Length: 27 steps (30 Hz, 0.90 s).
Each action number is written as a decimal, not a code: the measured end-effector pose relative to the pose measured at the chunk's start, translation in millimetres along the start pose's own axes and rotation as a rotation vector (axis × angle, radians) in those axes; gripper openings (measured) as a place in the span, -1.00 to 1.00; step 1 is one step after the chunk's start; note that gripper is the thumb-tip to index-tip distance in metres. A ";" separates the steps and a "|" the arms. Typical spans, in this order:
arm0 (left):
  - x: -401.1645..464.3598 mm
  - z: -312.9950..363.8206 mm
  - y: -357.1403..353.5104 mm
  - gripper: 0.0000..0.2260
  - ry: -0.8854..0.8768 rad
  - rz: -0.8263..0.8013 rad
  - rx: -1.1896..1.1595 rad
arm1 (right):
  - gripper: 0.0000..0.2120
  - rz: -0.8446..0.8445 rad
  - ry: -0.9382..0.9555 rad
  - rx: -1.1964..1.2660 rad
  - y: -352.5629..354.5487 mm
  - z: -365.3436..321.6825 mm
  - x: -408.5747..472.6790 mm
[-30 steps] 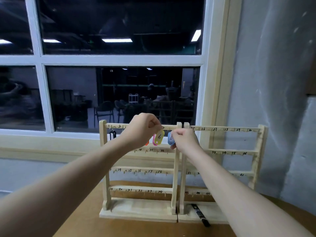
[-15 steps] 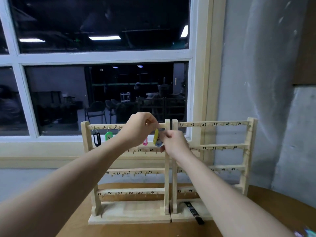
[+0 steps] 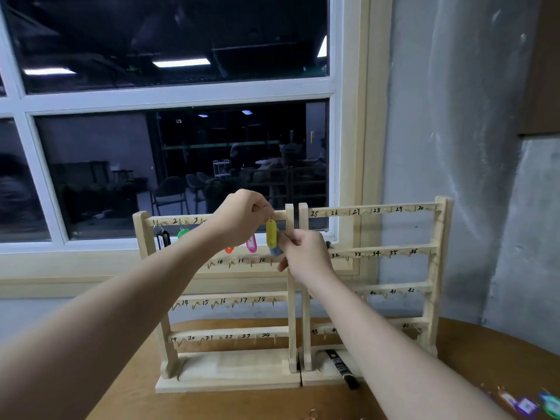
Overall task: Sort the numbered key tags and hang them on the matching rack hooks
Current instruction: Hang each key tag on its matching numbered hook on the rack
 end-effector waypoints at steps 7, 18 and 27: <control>-3.5 -0.6 -0.2 -0.82 0.035 0.011 0.014 | -0.74 -0.011 -0.070 0.027 15.9 15.9 -19.0; -18.4 15.3 -1.8 -0.79 -0.101 0.122 0.254 | -0.75 0.027 -0.079 -0.069 75.6 42.7 -54.9; -52.6 59.1 -101.0 -0.81 -0.359 -0.014 0.270 | -0.73 0.100 -0.168 -0.318 148.9 150.2 -126.6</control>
Point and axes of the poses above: each hand's wrist, its own x-axis towards the middle knuckle, its own y-axis out of the back of the hand, z = x × y, the point moved 3 cm from there along x, towards the middle knuckle, and after that the axes turned 11 degrees about -x, right-handed, at the moved point
